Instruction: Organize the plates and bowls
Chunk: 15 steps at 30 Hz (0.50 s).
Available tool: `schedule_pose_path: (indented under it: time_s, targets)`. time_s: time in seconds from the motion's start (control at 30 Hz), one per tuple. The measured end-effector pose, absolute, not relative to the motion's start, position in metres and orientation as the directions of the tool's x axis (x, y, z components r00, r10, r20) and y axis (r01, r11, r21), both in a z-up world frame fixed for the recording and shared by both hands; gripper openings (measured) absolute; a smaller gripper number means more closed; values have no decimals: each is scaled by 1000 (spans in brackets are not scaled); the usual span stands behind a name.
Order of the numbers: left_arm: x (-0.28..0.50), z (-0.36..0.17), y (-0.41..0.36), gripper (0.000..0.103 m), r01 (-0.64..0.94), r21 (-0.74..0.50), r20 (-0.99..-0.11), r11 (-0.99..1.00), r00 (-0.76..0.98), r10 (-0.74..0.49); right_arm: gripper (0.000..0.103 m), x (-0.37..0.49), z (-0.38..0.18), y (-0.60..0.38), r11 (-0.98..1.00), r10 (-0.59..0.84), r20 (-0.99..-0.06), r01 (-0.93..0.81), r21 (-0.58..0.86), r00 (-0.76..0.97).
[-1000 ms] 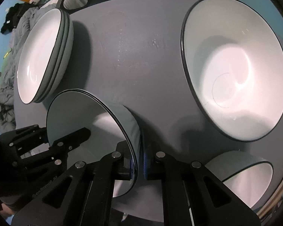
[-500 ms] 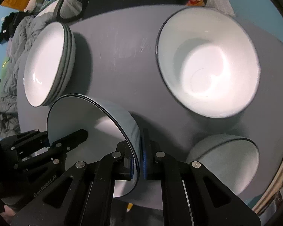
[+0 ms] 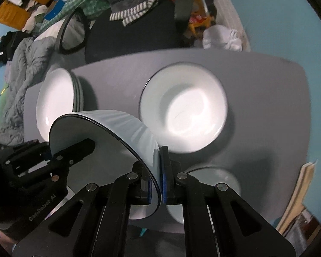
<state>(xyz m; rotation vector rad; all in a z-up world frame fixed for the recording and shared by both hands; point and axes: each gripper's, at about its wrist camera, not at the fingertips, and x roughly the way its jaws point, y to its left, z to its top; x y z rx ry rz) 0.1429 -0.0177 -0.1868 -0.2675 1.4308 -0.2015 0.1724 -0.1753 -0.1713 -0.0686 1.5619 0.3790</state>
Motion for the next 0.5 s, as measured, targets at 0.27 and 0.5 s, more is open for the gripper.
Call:
schedule_pose_path:
  time_s: [0.27, 0.5]
  targets:
    - [192, -188, -31, 11, 16, -292, -946, 956, 145, -292, 7, 205, -175, -184, 955, 189, -981, -227, 193, -39]
    - [213, -202, -50, 11, 42, -246, -961, 968, 122, -250, 7, 225, -189, -201, 964, 183, -981, -183, 190, -58]
